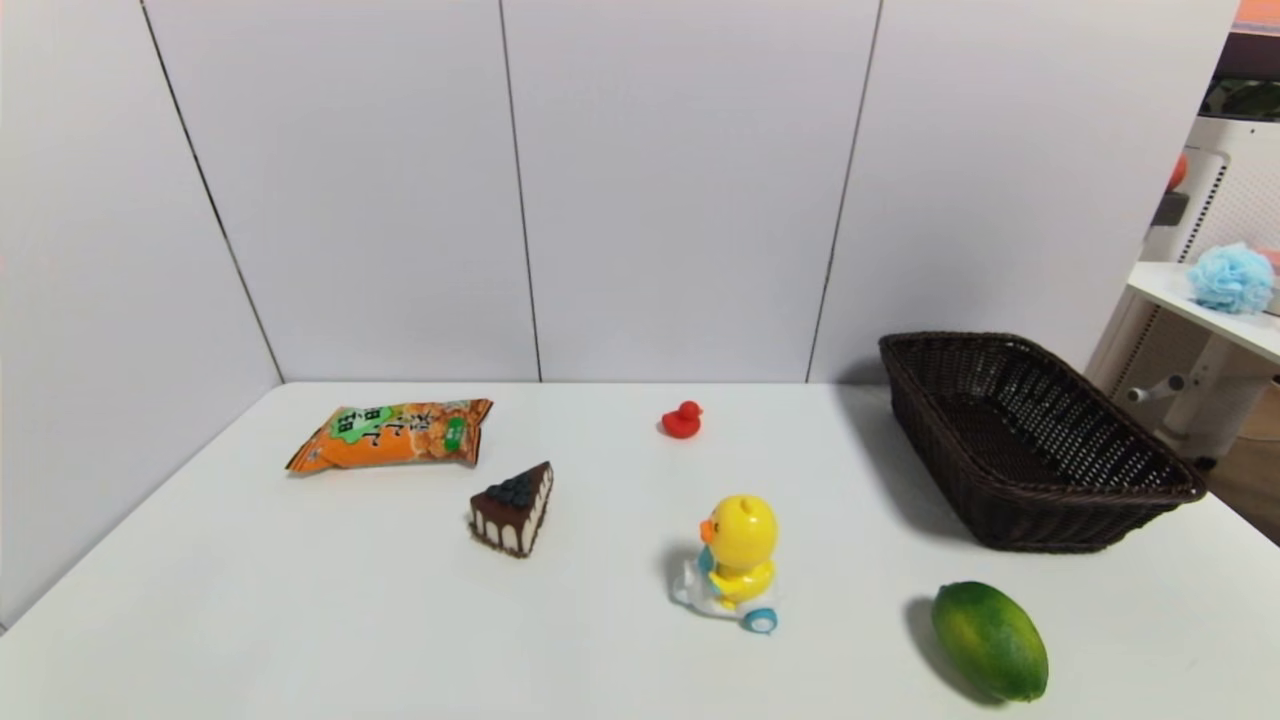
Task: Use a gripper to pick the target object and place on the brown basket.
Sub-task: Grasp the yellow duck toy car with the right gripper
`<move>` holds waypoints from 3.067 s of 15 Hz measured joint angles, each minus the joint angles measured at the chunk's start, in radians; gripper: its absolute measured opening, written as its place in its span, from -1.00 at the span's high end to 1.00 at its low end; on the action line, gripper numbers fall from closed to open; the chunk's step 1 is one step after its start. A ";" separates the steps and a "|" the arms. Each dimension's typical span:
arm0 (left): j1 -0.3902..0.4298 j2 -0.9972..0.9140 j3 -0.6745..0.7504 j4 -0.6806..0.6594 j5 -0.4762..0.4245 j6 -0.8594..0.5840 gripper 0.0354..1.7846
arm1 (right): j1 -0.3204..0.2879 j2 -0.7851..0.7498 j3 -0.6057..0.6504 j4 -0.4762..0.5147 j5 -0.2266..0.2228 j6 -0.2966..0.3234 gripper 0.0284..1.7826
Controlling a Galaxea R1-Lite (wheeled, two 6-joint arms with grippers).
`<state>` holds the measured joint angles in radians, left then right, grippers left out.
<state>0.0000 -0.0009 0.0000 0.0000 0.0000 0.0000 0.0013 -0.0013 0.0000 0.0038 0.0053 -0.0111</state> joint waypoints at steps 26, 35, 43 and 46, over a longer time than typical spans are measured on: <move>0.000 0.000 0.000 0.000 0.000 0.000 -0.89 | 0.009 0.543 -0.428 0.001 0.362 -0.327 -0.90; 0.000 0.000 0.000 0.000 0.000 0.000 -0.89 | 0.137 1.149 -0.861 0.337 0.643 -0.596 -0.90; 0.000 0.000 0.000 0.000 0.000 0.000 -0.89 | 0.301 1.448 -0.898 0.340 0.646 -0.634 -0.90; 0.000 0.000 0.000 0.000 0.000 0.000 -0.89 | 0.364 1.515 -0.901 0.325 0.642 -0.629 -0.90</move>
<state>0.0000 -0.0009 0.0000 0.0000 0.0000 0.0000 0.3651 1.5134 -0.9011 0.3289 0.6474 -0.6402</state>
